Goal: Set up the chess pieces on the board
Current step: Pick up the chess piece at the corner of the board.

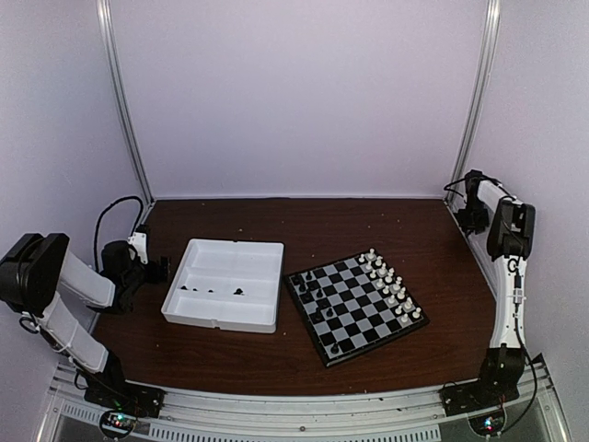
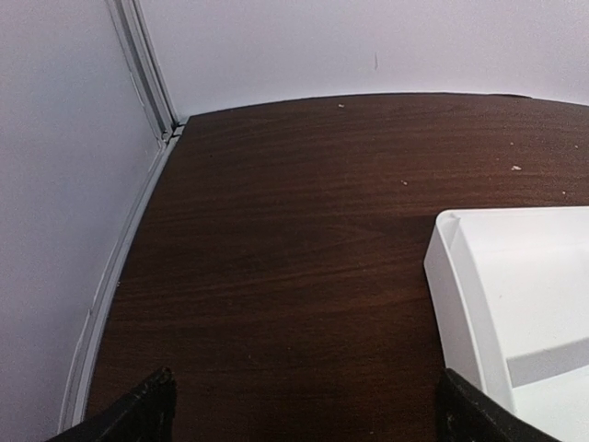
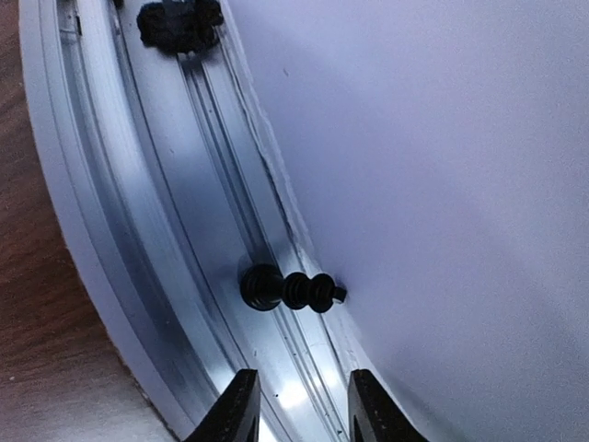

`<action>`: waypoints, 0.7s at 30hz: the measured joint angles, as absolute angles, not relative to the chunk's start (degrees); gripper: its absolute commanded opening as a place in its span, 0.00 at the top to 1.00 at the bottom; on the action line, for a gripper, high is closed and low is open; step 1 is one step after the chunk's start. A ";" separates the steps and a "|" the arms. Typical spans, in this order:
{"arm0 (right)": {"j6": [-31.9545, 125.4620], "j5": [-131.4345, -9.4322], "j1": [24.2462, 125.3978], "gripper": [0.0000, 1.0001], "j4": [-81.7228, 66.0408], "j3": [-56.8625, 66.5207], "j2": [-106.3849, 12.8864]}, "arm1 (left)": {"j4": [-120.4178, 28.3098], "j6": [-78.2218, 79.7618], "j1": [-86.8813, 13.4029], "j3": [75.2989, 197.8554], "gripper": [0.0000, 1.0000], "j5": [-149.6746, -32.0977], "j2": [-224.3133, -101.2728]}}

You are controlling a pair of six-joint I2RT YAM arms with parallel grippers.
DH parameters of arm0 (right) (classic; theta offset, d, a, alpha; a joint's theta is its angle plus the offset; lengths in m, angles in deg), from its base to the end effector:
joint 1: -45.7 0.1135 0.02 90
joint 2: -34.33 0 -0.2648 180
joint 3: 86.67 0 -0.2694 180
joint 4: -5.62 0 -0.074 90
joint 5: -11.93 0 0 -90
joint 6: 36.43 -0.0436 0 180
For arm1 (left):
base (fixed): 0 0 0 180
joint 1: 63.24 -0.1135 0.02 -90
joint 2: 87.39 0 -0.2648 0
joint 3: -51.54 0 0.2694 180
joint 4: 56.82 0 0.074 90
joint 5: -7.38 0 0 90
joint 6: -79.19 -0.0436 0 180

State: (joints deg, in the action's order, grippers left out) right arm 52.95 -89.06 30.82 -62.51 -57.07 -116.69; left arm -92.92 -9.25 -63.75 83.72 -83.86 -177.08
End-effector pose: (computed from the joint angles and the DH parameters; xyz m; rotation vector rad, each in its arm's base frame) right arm 0.5423 -0.1527 0.1300 0.4245 2.7469 -0.3300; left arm 0.2727 0.0015 0.1081 -0.0208 1.9444 -0.0332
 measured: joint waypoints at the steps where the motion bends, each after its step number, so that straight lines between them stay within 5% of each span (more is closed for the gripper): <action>1: 53.32 -89.04 30.67 0.63 -62.53 -57.07 -116.91 | -92.83 -9.25 -63.75 83.72 0.02 -83.86 -177.08; 21: 55.83 -84.03 29.27 0.58 -61.31 -61.99 -120.36 | -92.61 -9.25 -63.75 83.72 0.02 -83.86 -177.08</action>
State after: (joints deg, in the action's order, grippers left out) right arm 55.83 -84.03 29.27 -61.31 -61.99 -120.36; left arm -92.61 -9.25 -63.75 83.72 -83.86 -177.08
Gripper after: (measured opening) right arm 0.421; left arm 0.976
